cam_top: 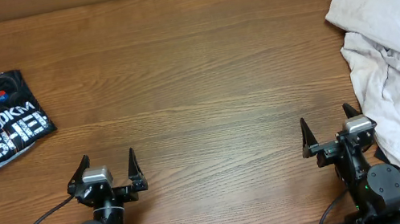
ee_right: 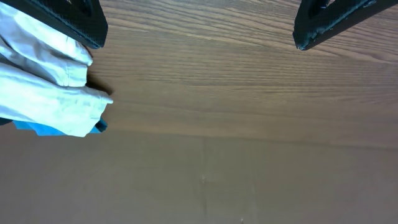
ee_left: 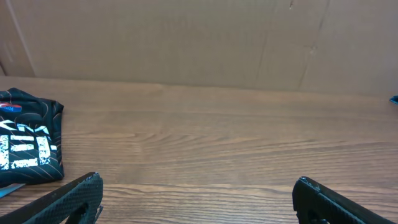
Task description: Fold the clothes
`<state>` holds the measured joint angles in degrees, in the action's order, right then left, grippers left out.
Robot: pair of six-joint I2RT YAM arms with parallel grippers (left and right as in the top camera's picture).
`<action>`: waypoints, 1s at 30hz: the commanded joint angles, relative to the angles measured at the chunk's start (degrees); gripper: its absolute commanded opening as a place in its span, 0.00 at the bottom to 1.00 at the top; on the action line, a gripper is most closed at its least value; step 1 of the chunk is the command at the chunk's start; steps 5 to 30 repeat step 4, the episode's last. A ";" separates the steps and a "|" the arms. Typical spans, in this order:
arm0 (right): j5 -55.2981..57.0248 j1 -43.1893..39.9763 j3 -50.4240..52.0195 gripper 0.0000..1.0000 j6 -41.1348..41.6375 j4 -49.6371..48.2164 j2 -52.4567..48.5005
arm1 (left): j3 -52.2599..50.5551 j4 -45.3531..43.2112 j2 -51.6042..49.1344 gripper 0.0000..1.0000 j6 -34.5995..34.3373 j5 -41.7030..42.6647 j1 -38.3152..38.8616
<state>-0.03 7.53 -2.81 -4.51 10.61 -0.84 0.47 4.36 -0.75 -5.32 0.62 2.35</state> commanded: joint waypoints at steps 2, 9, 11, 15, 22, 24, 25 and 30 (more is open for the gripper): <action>-0.04 -0.22 -0.13 1.00 -0.04 -0.28 0.68 | -0.20 0.07 0.48 1.00 1.51 -0.42 -0.46; -0.04 -0.22 -0.13 1.00 -0.02 -0.28 0.68 | -0.20 0.07 0.48 1.00 1.51 -0.42 -0.46; -0.04 -0.22 -0.13 1.00 -0.02 -0.28 0.68 | -0.20 0.07 0.48 1.00 1.51 -0.42 -0.46; -0.04 -0.22 -0.13 1.00 -0.02 -0.28 0.68 | -0.20 0.07 0.48 1.00 1.51 -0.42 -0.46; -0.04 -0.22 -0.13 1.00 -0.02 -0.28 0.68 | -0.20 0.07 0.48 1.00 1.51 -0.42 -0.46; -0.04 -0.22 -0.13 1.00 -0.02 -0.28 0.68 | -0.20 0.07 0.48 1.00 1.51 -0.42 -0.46; -0.04 -0.22 -0.13 1.00 -0.02 -0.28 0.68 | -0.20 0.07 0.48 1.00 1.51 -0.42 -0.46; -0.04 -0.22 -0.13 1.00 -0.02 -0.28 0.68 | -0.20 0.07 0.48 1.00 1.51 -0.42 -0.46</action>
